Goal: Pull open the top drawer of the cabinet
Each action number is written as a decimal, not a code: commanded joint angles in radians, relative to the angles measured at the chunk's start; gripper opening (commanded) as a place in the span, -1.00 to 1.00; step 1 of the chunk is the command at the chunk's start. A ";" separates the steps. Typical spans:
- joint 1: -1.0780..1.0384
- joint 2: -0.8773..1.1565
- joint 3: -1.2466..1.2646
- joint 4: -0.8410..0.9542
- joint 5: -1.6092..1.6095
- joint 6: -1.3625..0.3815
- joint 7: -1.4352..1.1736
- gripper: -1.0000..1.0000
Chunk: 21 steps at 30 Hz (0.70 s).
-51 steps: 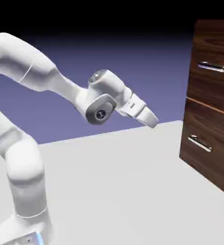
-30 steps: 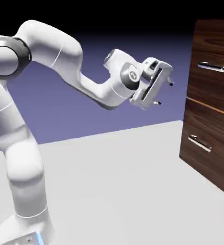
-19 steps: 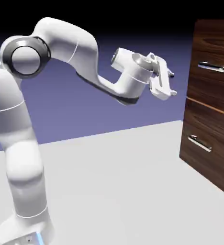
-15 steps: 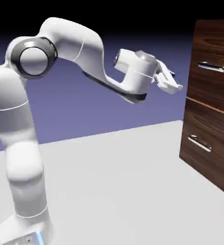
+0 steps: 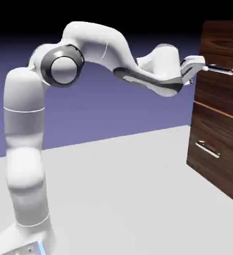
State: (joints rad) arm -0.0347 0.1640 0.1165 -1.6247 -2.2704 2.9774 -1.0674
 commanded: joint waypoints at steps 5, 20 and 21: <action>-0.004 0.070 0.011 0.114 -0.218 -0.006 -0.173 0.00; 0.028 0.283 -0.037 0.419 -0.216 0.060 -0.405 -1.00; 0.022 0.258 -0.027 0.383 -0.242 0.048 -0.381 -1.00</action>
State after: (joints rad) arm -0.0127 0.4217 0.0895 -1.2414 -2.5117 3.0251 -1.4489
